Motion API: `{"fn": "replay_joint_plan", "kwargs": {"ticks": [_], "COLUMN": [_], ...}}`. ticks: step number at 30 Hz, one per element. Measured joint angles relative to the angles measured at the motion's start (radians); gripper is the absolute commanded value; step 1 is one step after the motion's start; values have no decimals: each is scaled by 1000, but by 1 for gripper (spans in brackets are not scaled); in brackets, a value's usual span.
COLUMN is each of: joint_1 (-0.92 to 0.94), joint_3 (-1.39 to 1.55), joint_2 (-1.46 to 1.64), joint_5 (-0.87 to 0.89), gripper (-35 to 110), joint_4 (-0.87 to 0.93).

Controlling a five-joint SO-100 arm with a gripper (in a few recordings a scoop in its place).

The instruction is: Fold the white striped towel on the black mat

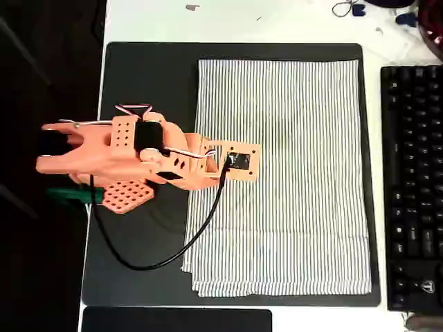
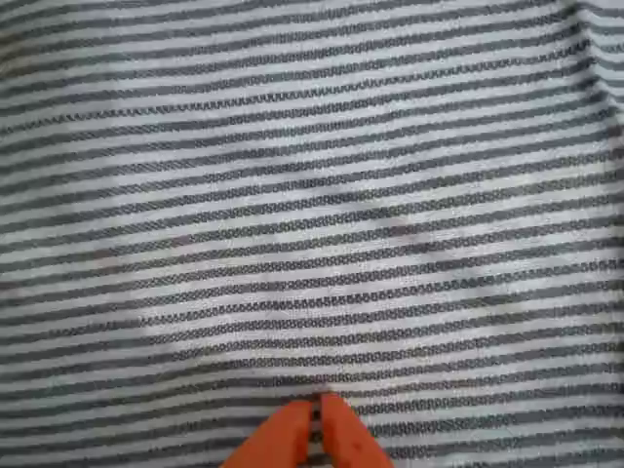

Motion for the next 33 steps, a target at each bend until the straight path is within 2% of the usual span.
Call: {"fn": "replay_joint_plan", "kwargs": {"ticks": [2, 6, 9, 22, 33], "joint_1": [-2, -25, -25, -29, -57], "joint_3": [0, 0, 0, 0, -86], "joint_2": [0, 0, 0, -3, -201], "joint_5": [-32, 143, 195, 35, -26], "gripper": [0, 0, 0, 0, 0], "joint_4": [-6, -15, -15, -26, -43]}}
